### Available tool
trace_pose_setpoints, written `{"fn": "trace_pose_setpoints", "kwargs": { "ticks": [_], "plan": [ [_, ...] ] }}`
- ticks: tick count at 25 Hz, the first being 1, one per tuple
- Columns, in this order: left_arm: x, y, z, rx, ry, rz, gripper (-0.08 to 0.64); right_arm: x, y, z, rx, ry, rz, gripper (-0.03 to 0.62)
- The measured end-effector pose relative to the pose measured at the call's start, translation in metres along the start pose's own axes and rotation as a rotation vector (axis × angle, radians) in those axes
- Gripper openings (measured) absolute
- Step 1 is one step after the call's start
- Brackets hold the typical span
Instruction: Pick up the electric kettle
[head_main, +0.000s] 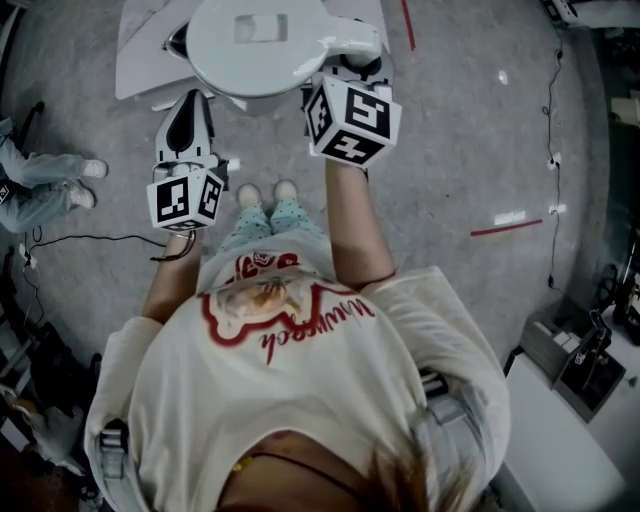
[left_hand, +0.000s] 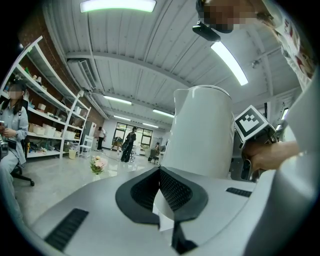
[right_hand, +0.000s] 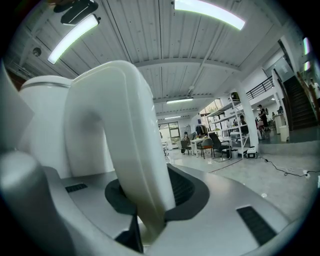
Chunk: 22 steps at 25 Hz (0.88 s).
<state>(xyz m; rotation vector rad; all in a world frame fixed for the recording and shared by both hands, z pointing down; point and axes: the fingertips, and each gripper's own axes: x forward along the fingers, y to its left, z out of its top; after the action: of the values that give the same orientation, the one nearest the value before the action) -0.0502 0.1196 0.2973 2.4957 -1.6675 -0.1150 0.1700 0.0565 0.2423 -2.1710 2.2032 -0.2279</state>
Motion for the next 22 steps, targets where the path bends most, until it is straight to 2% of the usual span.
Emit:
{"fn": "trace_pose_setpoints", "kwargs": {
  "ticks": [22],
  "plan": [
    [-0.003,0.005,0.005,0.004,0.001,0.001,-0.002,-0.004,0.004,0.002,-0.007,-0.008,-0.01,0.086]
  ]
}}
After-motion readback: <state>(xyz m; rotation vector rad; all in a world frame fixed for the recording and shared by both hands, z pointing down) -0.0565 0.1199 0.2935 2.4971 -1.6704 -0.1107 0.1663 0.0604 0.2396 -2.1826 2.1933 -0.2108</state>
